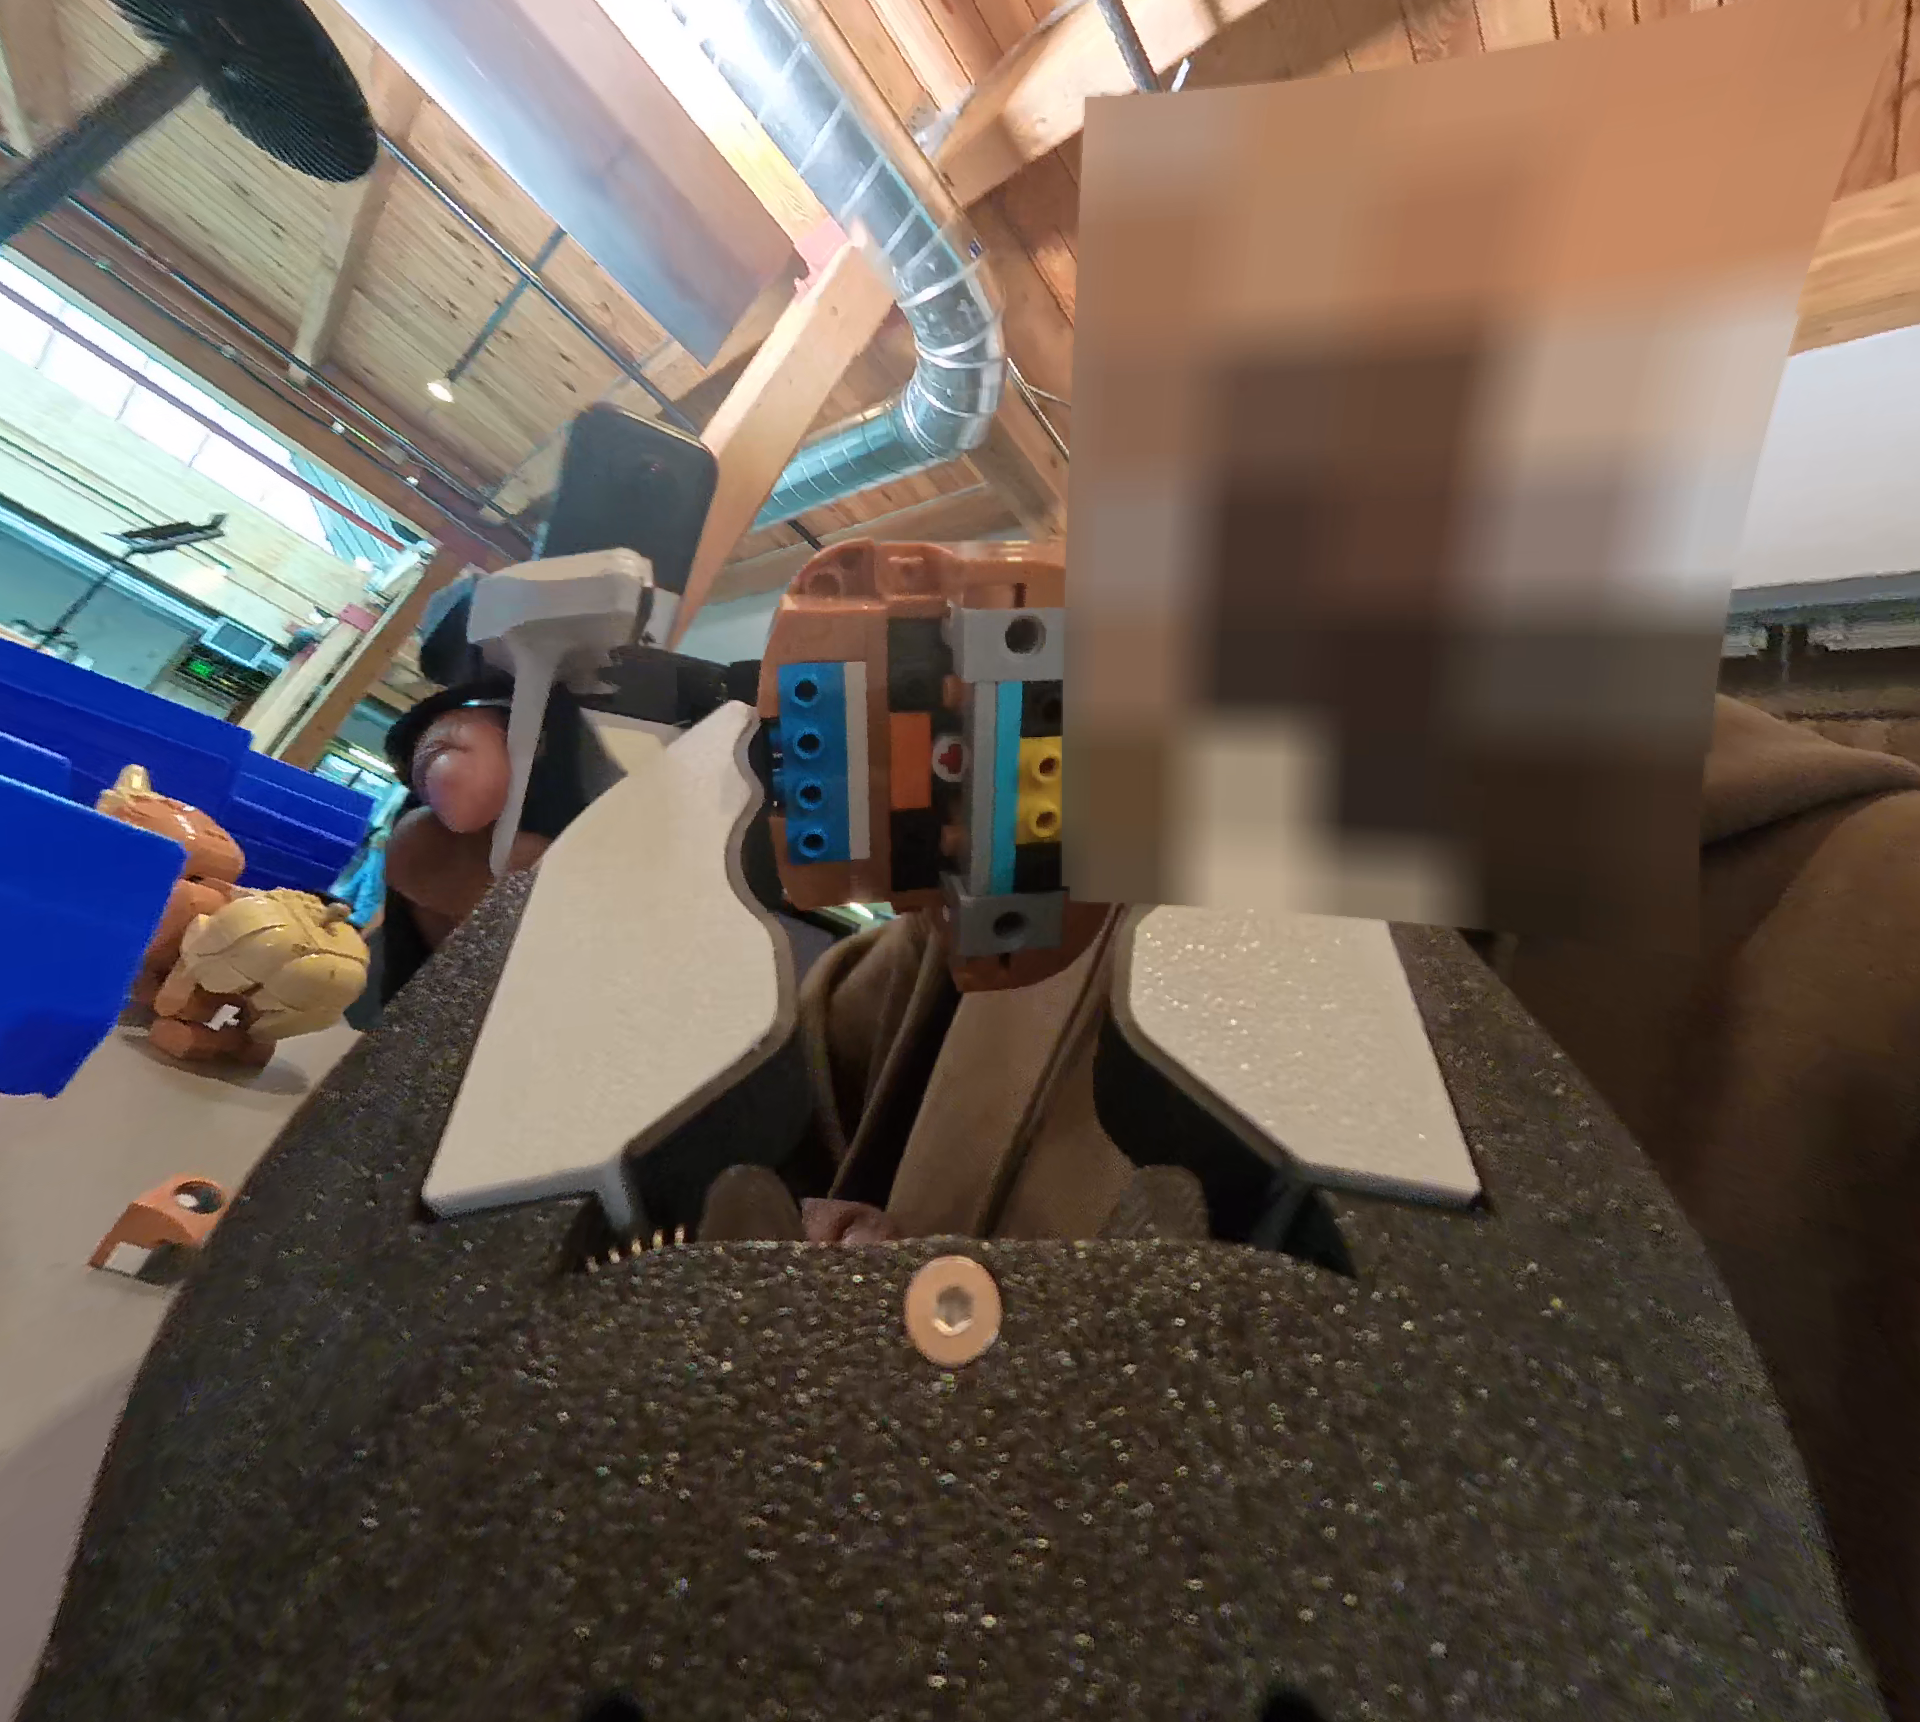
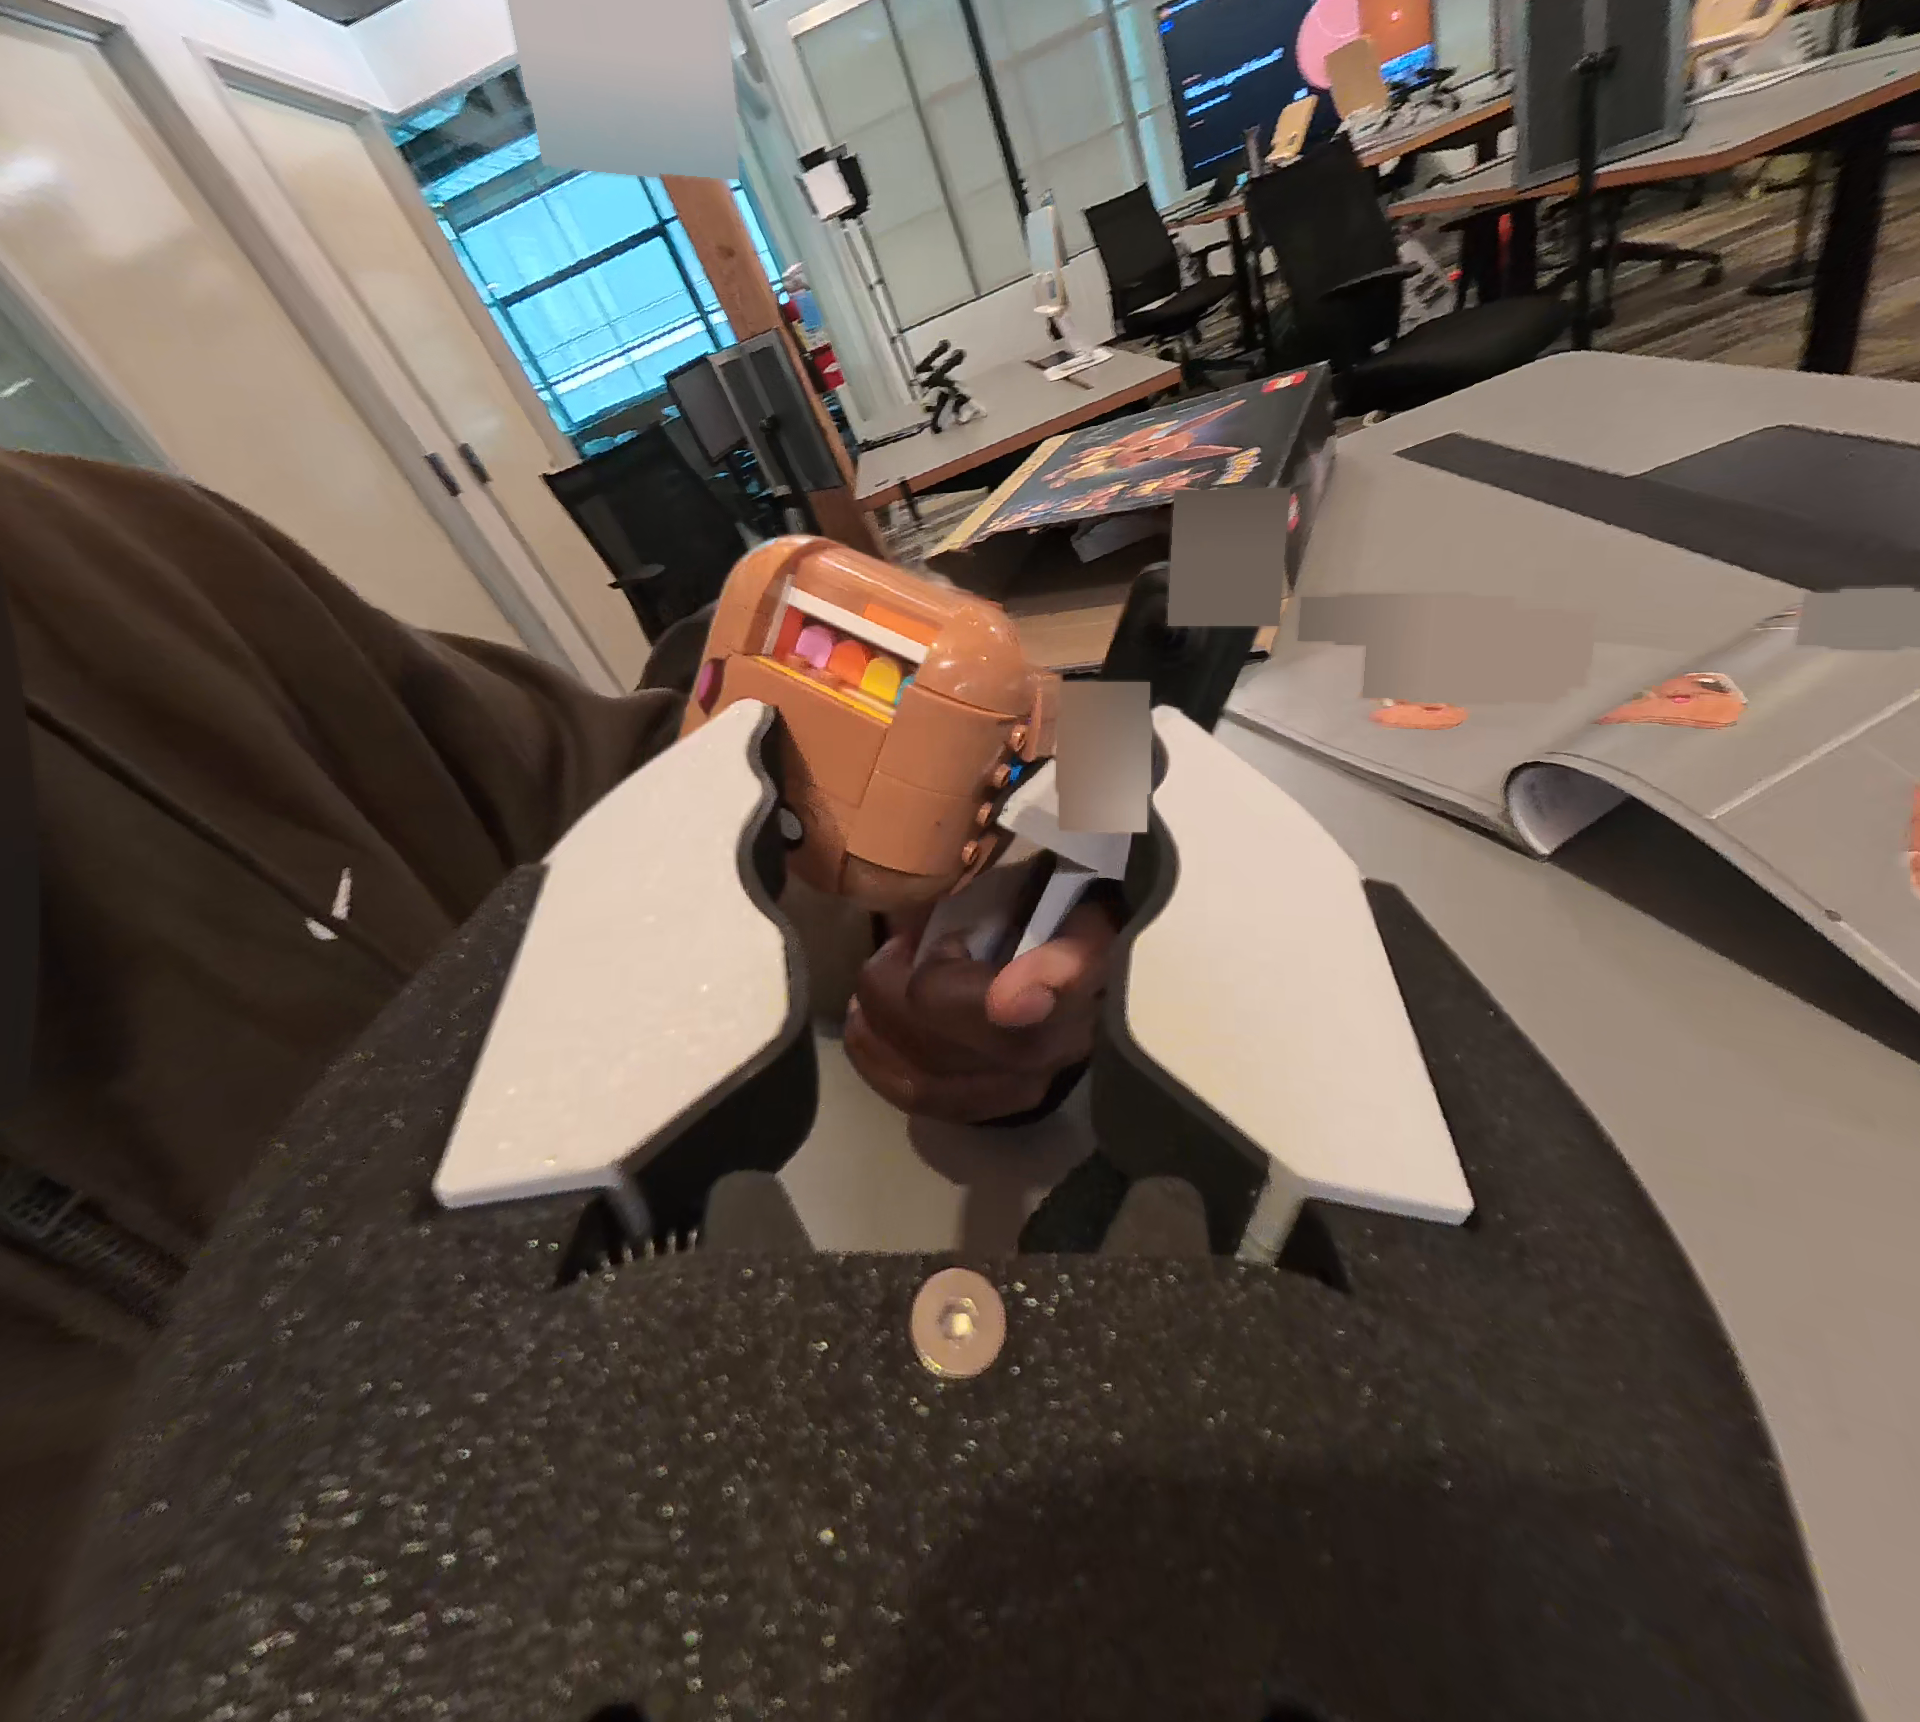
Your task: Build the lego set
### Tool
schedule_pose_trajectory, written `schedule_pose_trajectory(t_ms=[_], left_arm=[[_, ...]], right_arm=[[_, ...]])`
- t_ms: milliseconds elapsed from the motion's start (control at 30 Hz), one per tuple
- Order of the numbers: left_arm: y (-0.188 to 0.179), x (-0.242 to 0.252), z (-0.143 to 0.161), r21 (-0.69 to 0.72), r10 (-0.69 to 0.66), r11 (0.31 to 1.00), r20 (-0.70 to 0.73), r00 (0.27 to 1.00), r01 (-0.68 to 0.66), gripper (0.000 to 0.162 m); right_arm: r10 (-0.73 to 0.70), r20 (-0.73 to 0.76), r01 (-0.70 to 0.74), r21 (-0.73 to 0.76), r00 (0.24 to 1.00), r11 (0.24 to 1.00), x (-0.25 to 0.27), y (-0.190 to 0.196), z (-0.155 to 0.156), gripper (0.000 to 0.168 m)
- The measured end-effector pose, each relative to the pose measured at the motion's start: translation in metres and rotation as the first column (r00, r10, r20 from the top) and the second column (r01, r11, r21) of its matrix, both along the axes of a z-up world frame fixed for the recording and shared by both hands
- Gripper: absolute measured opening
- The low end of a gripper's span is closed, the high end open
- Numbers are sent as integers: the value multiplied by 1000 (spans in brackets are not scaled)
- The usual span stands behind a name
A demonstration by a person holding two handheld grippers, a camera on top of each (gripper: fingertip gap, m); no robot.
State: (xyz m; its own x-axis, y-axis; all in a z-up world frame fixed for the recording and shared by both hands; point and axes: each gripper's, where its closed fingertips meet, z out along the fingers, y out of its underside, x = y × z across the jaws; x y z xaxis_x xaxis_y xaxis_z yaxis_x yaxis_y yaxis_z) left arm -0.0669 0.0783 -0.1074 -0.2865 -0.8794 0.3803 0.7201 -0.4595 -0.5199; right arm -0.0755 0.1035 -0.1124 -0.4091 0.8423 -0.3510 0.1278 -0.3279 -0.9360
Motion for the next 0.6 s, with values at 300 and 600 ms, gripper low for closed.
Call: schedule_pose_trajectory(t_ms=[300, 600], left_arm=[[15, -8, -2, -75, 108, 992, 42, 993, -104, 66], [38, -24, -11, -169, 369, 917, 21, 929, -361, 66]], right_arm=[[-86, -75, 88, 22, 993, 996, 3, 14, 11, 67], [-189, -76, 199, 162, 979, 966, 3, 27, -1, 65]])
